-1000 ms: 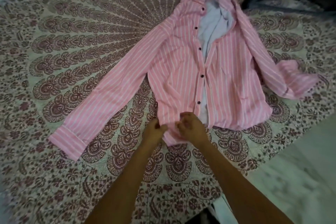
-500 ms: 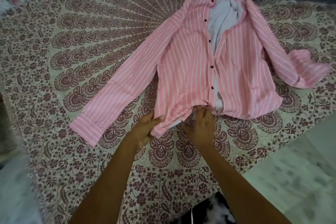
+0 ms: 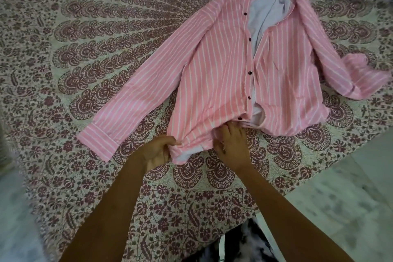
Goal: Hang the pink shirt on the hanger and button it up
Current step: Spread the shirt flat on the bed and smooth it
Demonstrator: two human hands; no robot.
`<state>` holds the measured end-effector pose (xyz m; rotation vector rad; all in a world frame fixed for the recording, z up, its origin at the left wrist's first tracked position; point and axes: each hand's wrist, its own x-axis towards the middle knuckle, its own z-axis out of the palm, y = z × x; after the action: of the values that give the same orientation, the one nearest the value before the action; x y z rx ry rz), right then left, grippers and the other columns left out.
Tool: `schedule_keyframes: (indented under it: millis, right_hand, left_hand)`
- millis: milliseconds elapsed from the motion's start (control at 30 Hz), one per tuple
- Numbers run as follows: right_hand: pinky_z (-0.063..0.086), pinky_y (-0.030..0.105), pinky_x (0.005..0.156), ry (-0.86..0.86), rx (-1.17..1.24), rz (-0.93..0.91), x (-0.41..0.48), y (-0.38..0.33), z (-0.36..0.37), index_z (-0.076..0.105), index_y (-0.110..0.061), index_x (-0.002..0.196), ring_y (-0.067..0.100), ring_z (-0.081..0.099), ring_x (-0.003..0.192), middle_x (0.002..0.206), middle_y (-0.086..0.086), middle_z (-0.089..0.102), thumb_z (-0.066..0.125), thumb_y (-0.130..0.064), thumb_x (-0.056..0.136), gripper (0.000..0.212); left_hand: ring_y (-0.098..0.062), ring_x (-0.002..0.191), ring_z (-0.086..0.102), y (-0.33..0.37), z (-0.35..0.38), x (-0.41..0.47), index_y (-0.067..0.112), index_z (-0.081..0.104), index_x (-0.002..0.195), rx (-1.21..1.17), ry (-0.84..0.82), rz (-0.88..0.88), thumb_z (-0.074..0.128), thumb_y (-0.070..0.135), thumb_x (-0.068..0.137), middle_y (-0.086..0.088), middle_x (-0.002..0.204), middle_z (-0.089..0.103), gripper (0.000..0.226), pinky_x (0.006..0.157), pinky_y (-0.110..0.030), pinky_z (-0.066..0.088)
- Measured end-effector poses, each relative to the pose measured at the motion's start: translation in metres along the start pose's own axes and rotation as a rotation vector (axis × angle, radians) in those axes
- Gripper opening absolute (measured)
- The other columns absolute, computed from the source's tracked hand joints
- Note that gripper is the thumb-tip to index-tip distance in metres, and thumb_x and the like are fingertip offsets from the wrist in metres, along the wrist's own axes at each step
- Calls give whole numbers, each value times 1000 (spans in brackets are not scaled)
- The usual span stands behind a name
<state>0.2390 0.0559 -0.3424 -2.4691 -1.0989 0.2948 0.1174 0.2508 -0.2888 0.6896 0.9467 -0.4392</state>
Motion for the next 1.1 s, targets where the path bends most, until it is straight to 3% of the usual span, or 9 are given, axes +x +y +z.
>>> schedule_keyframes:
  millis: [167,267,367,467,567,700,833,967,1100]
  right_hand:
    - [36,43,101,-105,-78,-117,-6,-10,15,42,-15,124,25,48,116,121,11,57,63,-35,74,58]
    - [49,39,85,-18,-14,-3,-1,-15,10,60,-17,106,24,63,91,98,4,68,75,-21,67,42]
    - [53,32,70,-159,-9,-66,-1,-10,1,67,-16,99,22,65,71,82,4,70,65,-16,77,21]
    - [48,26,70,-548,-39,-58,-5,0,-4,63,-14,102,21,63,81,90,5,68,46,-31,87,29]
    - [41,23,65,-612,56,54,-11,4,-2,64,-13,97,21,62,84,92,5,68,27,-49,75,55]
    - [43,27,85,-709,196,85,-21,4,-1,63,-19,115,20,60,102,114,1,66,50,-41,88,37]
    - [49,27,62,-298,376,309,-38,17,-7,69,-14,96,20,60,69,86,7,71,49,-27,87,26]
    - [26,19,45,77,249,437,-52,58,-26,64,-10,85,16,46,52,67,8,62,35,-34,87,37]
    - [36,25,57,298,285,679,-52,105,-45,55,-10,109,25,58,68,88,11,63,34,-33,91,35]
  left_hand:
    - [-19,73,53,-3,3,-3,-6,54,97,-69,-20,-5,64,12,59,-11,87,61,44,60,-26,47]
    - [-20,78,58,-3,5,-5,-2,56,94,67,118,-42,60,5,82,-13,92,63,15,55,-24,55]
    - [-26,91,61,-12,-11,5,-2,53,120,495,361,31,61,11,86,-15,114,63,37,64,-30,53]
    - [-27,92,63,-23,-32,12,-1,56,121,691,489,102,65,14,84,-19,116,64,41,79,-37,55]
    - [-23,83,62,-35,-34,20,-2,59,117,909,508,67,71,13,80,-19,114,65,42,67,-27,53]
    - [-26,82,59,-49,-27,31,3,50,104,1131,790,60,78,14,69,-19,105,63,46,71,-37,50]
    - [-35,82,58,-46,9,35,5,46,105,1267,970,365,67,8,78,-17,105,52,35,62,-35,41]
    - [-30,79,59,-36,68,58,8,54,88,1266,688,605,57,7,83,-11,88,59,6,63,-33,41]
    - [-27,88,64,-38,134,88,12,57,97,1174,369,547,59,19,87,-8,89,67,13,69,-28,43]
